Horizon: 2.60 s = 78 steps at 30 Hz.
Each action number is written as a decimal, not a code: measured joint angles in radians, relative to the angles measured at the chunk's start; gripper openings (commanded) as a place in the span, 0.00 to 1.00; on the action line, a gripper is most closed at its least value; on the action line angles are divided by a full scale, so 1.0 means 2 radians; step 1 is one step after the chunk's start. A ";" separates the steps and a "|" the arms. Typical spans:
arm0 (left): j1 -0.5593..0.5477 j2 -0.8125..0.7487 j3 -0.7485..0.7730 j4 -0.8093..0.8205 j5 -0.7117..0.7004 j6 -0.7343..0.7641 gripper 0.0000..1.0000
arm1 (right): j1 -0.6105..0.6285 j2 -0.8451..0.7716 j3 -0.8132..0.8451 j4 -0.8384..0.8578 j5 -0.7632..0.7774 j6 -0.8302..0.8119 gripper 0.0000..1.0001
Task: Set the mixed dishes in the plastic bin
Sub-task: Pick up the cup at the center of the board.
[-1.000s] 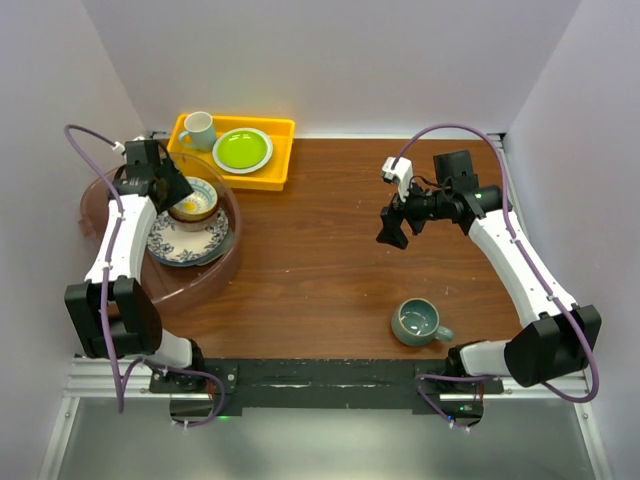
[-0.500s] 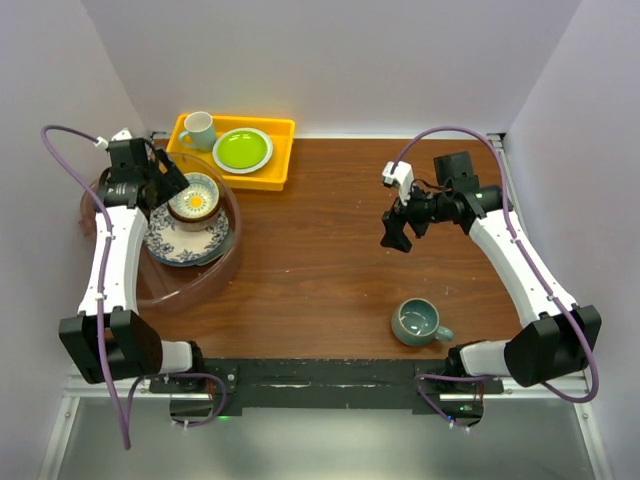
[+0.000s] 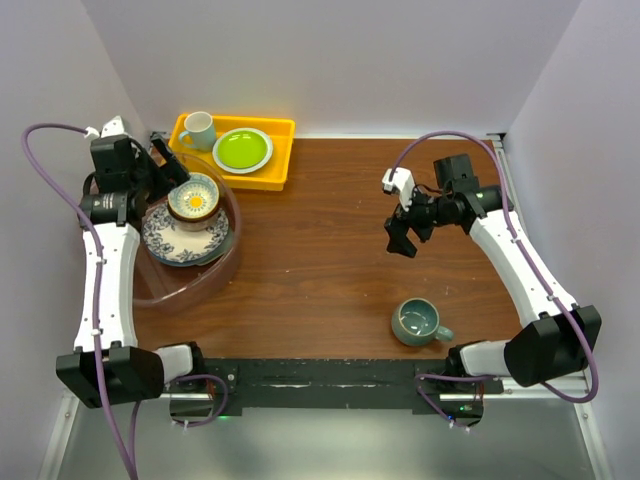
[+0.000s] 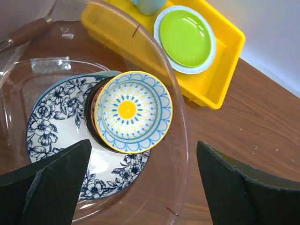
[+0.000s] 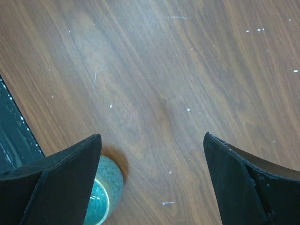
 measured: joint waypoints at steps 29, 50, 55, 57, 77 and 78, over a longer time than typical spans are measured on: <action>-0.025 -0.031 -0.005 0.041 0.180 0.000 1.00 | 0.000 0.012 -0.033 -0.053 0.058 -0.052 0.94; -0.189 -0.010 -0.021 0.097 0.174 -0.026 1.00 | -0.025 0.034 -0.053 -0.063 0.069 -0.066 0.94; -0.223 0.000 -0.032 0.113 0.167 -0.034 1.00 | -0.043 0.036 -0.057 -0.064 0.069 -0.069 0.94; -0.236 0.006 -0.034 0.114 0.164 -0.039 1.00 | -0.050 0.041 -0.058 -0.066 0.070 -0.070 0.92; -0.278 0.019 -0.049 0.135 0.156 -0.043 1.00 | -0.069 0.047 -0.112 -0.184 0.019 -0.233 0.76; -0.278 0.019 -0.049 0.135 0.156 -0.043 1.00 | -0.069 0.047 -0.119 -0.182 0.022 -0.233 0.75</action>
